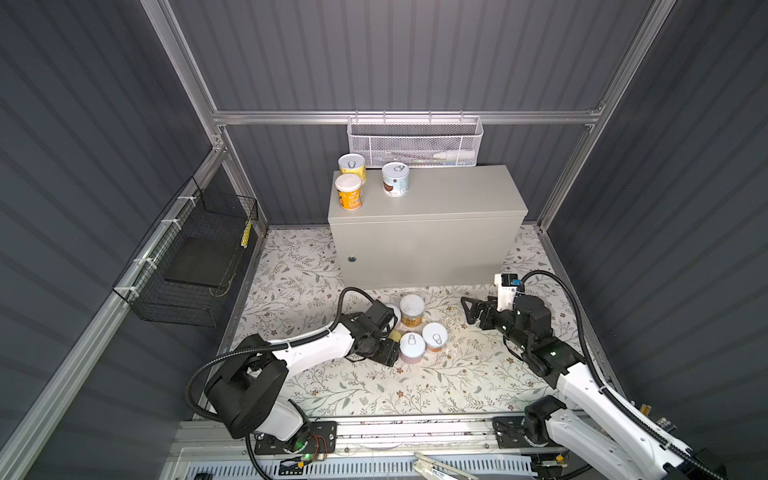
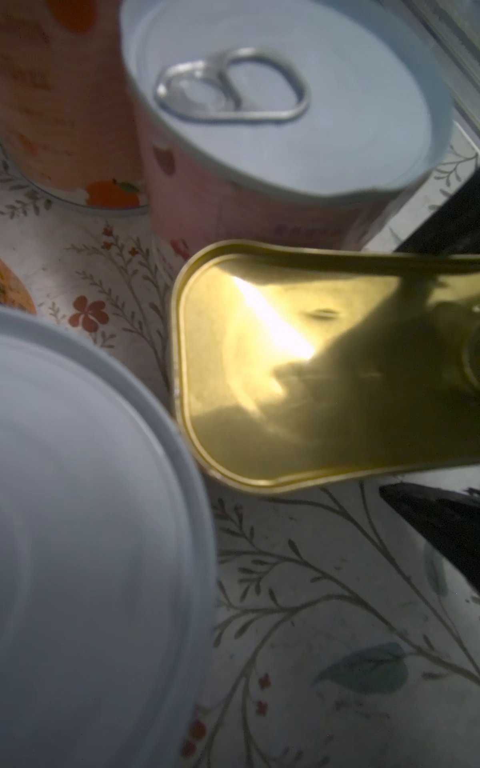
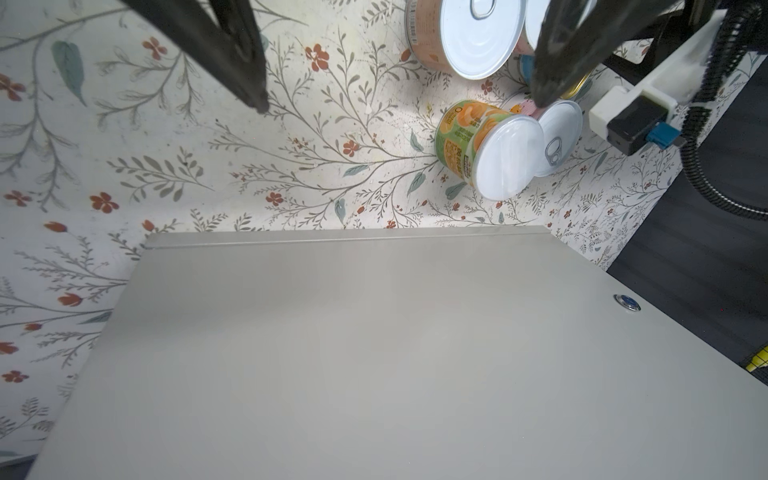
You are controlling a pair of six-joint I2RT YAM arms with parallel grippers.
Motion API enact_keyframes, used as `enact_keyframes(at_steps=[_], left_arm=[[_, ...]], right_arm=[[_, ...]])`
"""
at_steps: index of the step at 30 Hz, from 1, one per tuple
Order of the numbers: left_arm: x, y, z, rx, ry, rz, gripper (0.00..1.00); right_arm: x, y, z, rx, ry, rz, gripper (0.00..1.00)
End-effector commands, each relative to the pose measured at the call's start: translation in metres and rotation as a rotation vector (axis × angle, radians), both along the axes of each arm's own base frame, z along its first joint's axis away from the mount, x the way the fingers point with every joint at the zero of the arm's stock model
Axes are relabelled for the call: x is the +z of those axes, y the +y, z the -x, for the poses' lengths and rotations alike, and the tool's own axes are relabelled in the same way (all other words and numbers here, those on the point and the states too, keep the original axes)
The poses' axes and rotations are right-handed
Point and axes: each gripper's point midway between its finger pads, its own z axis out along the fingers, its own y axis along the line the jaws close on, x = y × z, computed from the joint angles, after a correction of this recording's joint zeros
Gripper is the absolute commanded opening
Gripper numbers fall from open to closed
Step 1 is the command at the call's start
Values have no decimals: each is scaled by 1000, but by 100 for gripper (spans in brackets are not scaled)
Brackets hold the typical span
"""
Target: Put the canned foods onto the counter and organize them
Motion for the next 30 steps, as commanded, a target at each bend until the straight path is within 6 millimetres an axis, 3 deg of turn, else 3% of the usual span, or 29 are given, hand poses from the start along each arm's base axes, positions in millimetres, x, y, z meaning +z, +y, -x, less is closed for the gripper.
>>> enact_keyframes(at_steps=[1, 5, 17, 20, 30], left_arm=[[-3, -5, -4, -19, -4, -18, 73], [-6, -6, -7, -26, -5, -36, 67], [22, -11, -15, -31, -55, -16, 57], [30, -10, -16, -31, -67, -18, 48], [65, -12, -24, -24, -140, 22, 48]], right_arm=[[3, -2, -1, -15, -23, -1, 99], [1, -1, -2, -13, -14, -5, 99], [-10, -2, -1, -33, 3, -37, 99], [-12, -1, -2, -31, 3, -44, 99], [-17, 6, -6, -20, 19, -76, 99]])
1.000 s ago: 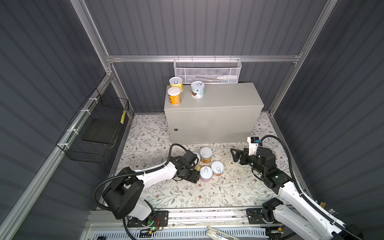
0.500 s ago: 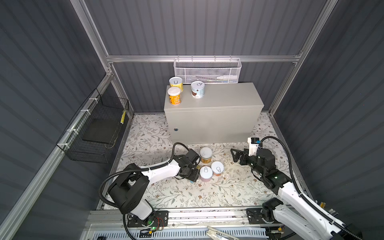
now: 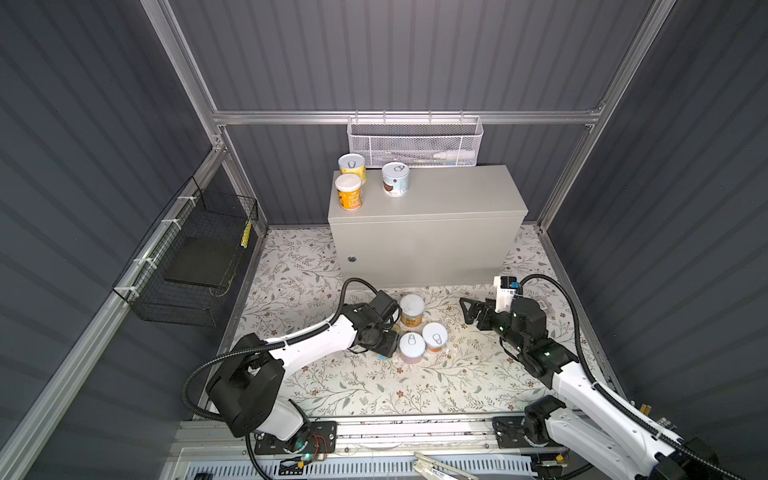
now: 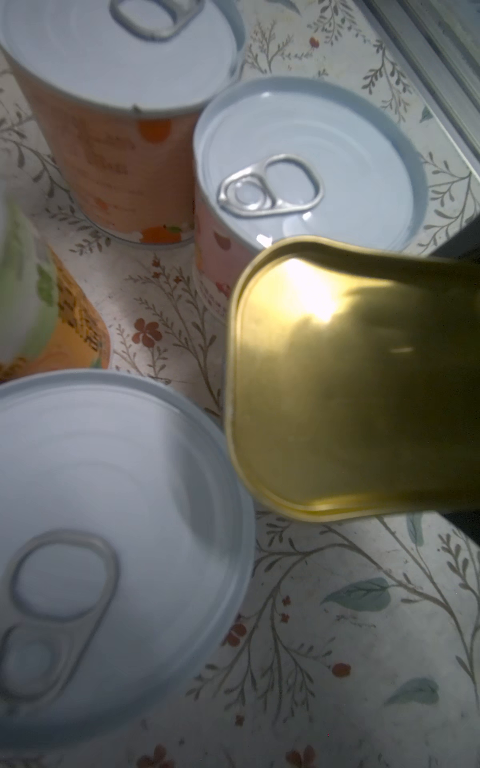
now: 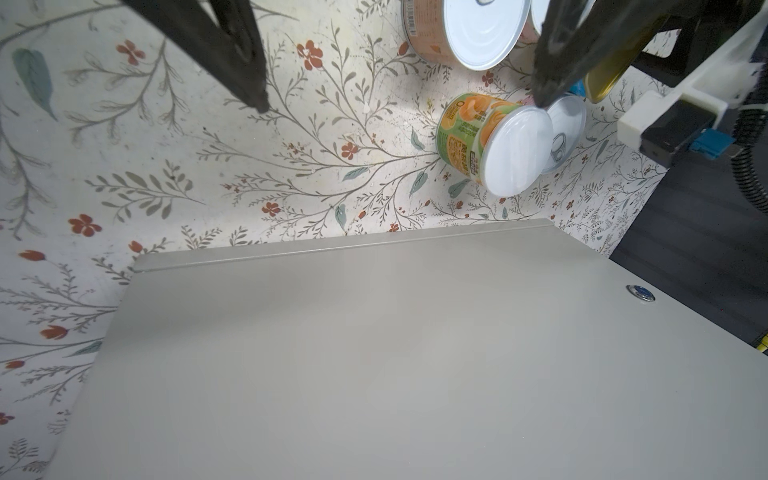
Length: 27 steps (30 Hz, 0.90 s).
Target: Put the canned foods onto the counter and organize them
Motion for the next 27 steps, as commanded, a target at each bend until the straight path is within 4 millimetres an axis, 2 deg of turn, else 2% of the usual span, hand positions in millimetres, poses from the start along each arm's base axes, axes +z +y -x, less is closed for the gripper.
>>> enact_keyframes(at_steps=[1, 8, 16, 27], left_arm=[[32, -6, -10, -12, -88, 44, 47], [56, -10, -18, -12, -134, 63, 45], [88, -25, -29, -5, -189, 142, 45], [159, -61, -67, -21, -344, 257, 44]], right_arm=[[1, 4, -2, 5, -7, -27, 99], [1, 7, -3, 12, -18, -66, 99], [-5, 8, 2, 23, -20, -78, 99], [-4, 9, 6, 35, -40, -103, 99]])
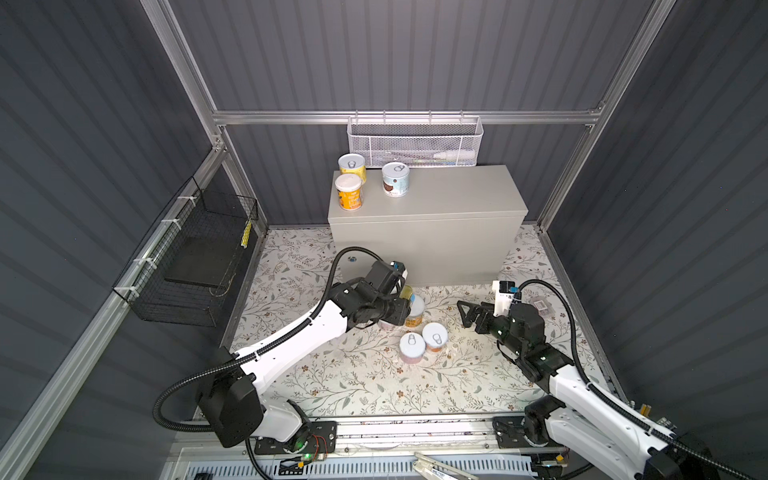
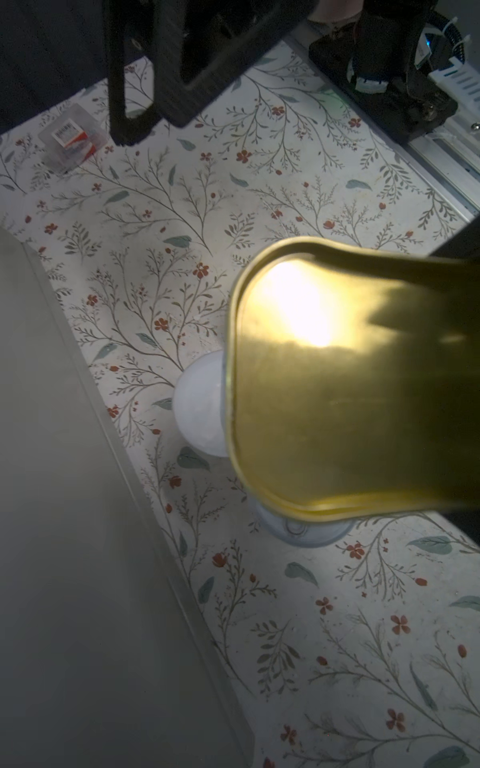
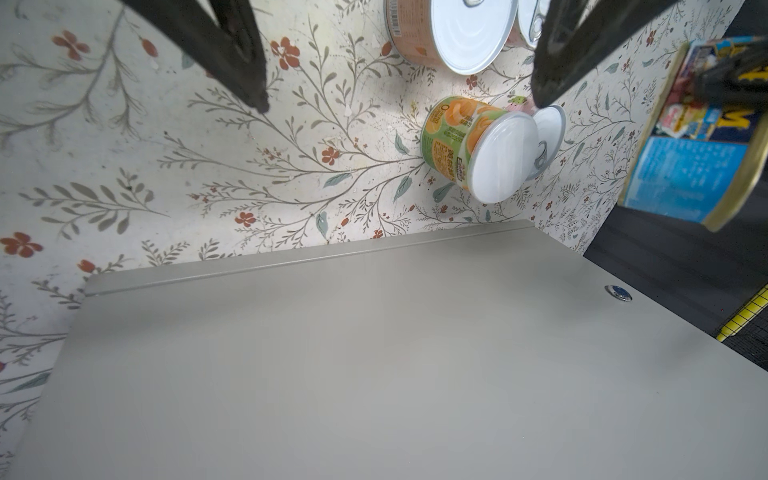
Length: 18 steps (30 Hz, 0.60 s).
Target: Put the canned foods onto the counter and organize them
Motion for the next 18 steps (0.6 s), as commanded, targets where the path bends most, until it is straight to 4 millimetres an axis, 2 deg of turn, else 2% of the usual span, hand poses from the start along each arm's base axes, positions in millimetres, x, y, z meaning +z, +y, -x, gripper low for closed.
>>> enact_keyframes(at_steps=[1, 4, 5, 8, 18], left_arm=[[40, -19, -18, -27, -113, 64, 44], [58, -27, -27, -37, -158, 80, 44], [76, -31, -31, -39, -191, 109, 44], [94, -36, -35, -50, -225, 137, 44], [132, -39, -41, -59, -282, 143, 44]], right_arm=[[8, 2, 2, 9, -30, -28, 99], [9, 1, 5, 10, -36, -25, 99], [10, 0, 5, 8, -37, -26, 99], [12, -2, 8, 2, -44, -26, 99], [13, -3, 10, -1, -51, -34, 99]])
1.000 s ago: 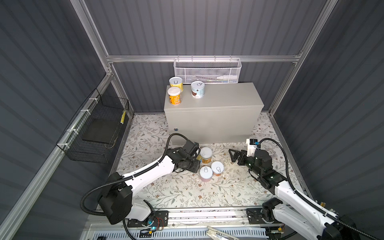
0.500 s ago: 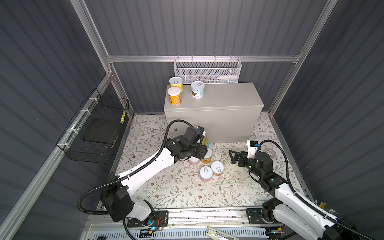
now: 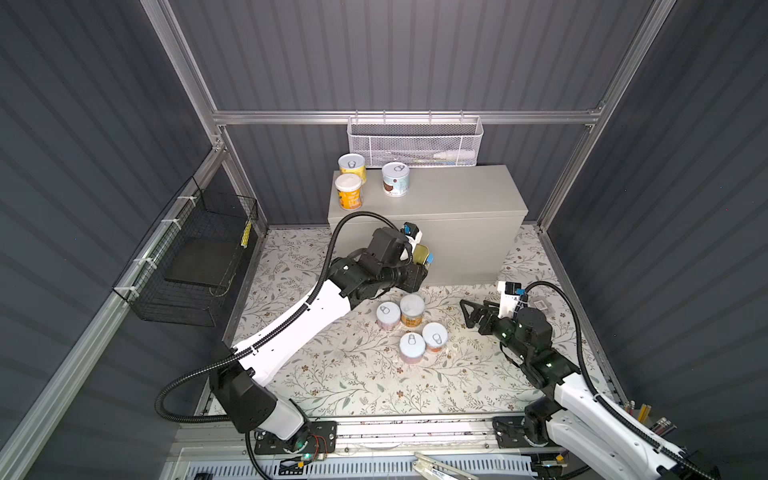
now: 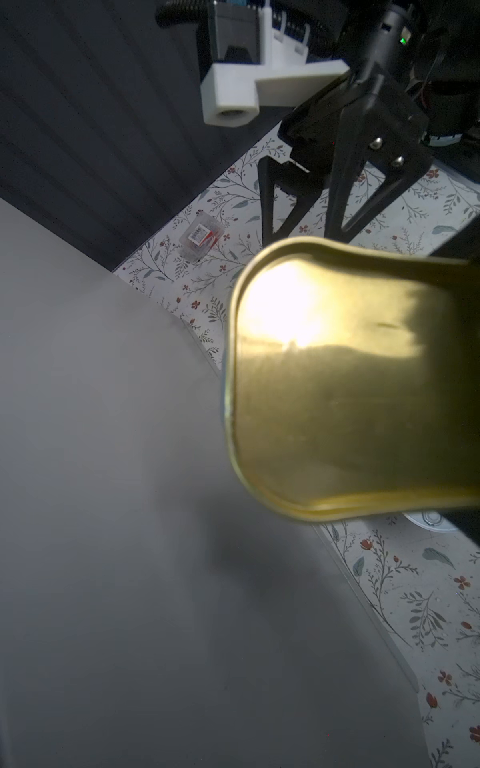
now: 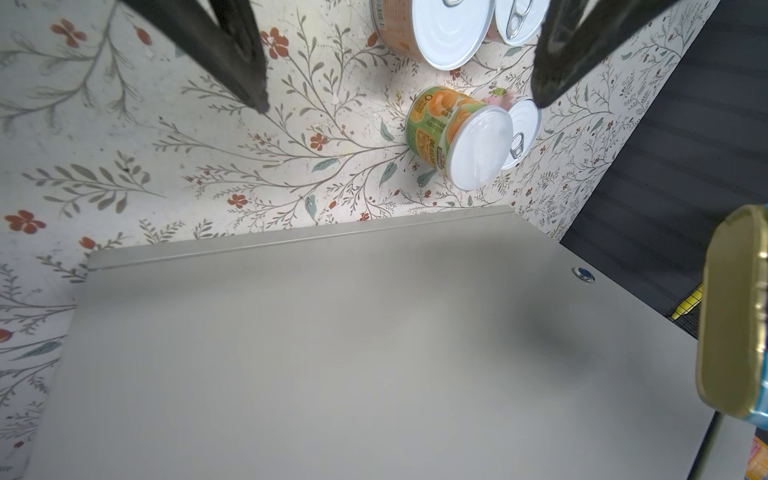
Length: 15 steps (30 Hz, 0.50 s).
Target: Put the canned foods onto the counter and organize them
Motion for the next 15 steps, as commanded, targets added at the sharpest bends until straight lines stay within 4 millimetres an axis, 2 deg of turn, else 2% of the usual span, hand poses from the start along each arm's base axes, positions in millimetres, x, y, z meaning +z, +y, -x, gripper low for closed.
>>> enact_keyframes(at_steps=[1, 8, 15], left_arm=[[30, -5, -4, -19, -64, 15, 44], [50, -5, -14, 2, -106, -18, 44], [85, 16, -38, 128, -235, -80, 44]], right_arm=[[-3, 0, 2, 1, 5, -3, 99], [-3, 1, 3, 5, 8, -2, 99], [-6, -2, 6, 4, 9, 0, 99]])
